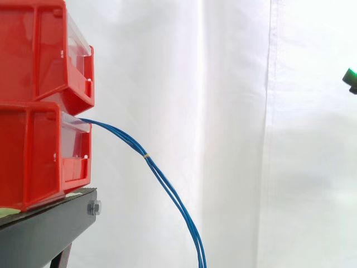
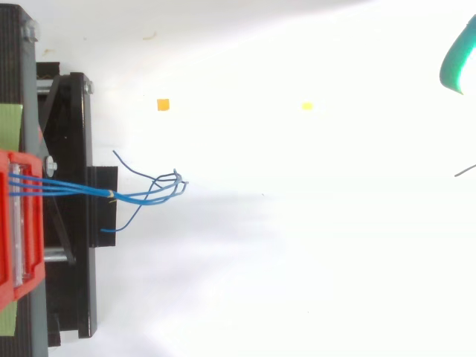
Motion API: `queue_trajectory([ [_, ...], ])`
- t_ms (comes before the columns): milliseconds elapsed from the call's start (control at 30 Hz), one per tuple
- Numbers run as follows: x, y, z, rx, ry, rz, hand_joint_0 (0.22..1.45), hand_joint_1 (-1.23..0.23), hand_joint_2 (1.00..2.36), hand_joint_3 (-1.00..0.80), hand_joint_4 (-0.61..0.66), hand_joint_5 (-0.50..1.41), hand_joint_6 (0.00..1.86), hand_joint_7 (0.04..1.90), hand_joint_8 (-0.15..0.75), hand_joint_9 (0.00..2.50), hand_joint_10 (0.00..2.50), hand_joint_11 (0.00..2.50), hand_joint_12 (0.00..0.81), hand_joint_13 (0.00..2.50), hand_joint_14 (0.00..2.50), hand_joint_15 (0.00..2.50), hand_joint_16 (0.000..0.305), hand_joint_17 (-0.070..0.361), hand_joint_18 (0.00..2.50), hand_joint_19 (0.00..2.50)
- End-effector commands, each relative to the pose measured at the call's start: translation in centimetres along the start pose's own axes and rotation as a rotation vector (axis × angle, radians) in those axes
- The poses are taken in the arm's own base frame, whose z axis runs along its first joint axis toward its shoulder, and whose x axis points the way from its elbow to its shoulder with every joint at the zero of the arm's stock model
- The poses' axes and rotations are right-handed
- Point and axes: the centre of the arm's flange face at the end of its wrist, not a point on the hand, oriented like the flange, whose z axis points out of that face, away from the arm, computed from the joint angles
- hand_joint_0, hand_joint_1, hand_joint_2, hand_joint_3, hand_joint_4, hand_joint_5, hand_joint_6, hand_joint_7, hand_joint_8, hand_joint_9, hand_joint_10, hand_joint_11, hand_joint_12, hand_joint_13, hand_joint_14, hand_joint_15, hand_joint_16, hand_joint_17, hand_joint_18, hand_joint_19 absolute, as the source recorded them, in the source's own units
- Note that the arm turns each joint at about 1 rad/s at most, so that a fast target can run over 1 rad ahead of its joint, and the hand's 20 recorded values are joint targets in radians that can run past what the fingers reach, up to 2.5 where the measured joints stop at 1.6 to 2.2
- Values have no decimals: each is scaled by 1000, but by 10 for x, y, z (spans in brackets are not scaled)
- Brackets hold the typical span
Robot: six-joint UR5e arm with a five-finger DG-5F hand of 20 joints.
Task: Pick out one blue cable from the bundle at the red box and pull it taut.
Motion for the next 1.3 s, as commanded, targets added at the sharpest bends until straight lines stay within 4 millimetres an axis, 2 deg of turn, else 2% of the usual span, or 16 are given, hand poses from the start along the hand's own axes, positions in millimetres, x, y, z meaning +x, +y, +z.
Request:
queue_trajectory([
  [0,2,-2,4,-5,-6,-22,479,-564,1000,-500,161,-219,502,716,221,562,7,205,310,493,9,233,54,121,382,533],
  [167,10,-20,23,-3,-23,-52,480,-561,1000,-500,165,-216,502,717,223,572,8,213,310,500,9,239,54,121,383,541],
  [200,16,-35,39,-7,-27,-48,481,-566,1000,-500,165,-213,502,717,226,582,8,221,312,500,10,243,54,121,386,542],
  [267,20,-40,45,-11,-37,-52,481,-611,1000,-500,166,-212,502,719,226,561,9,237,316,500,11,247,54,121,386,541],
  [400,31,-69,68,17,-59,-60,478,-663,1000,-500,176,-215,502,735,224,482,9,259,328,482,10,253,54,121,378,531],
  [600,44,-62,98,-3,-70,-58,476,-691,1000,-500,181,-216,502,737,224,491,9,262,326,484,10,264,54,122,370,544],
  [733,48,-64,111,4,-78,-63,476,-680,1000,-500,187,-212,502,741,227,505,11,258,324,486,12,276,54,122,368,553],
  [767,55,-70,124,6,-74,-67,476,-679,1000,-500,189,-211,502,742,226,506,9,264,324,487,11,280,54,122,366,551],
  [867,59,-75,135,10,-74,-68,476,-664,1000,-500,191,-205,502,742,224,514,9,259,323,495,11,287,54,121,370,553],
  [967,66,-70,146,-15,-77,-67,477,-655,1000,-500,190,-203,502,746,229,531,9,268,320,501,11,288,54,121,372,561],
  [1133,76,-89,165,-18,-103,-85,478,-647,1000,-500,195,-200,502,746,233,550,9,279,323,505,11,294,54,121,373,561],
  [1267,85,-105,196,-25,-110,-85,479,-641,1000,-500,195,-198,502,748,231,551,10,280,323,509,12,295,54,121,377,562],
])
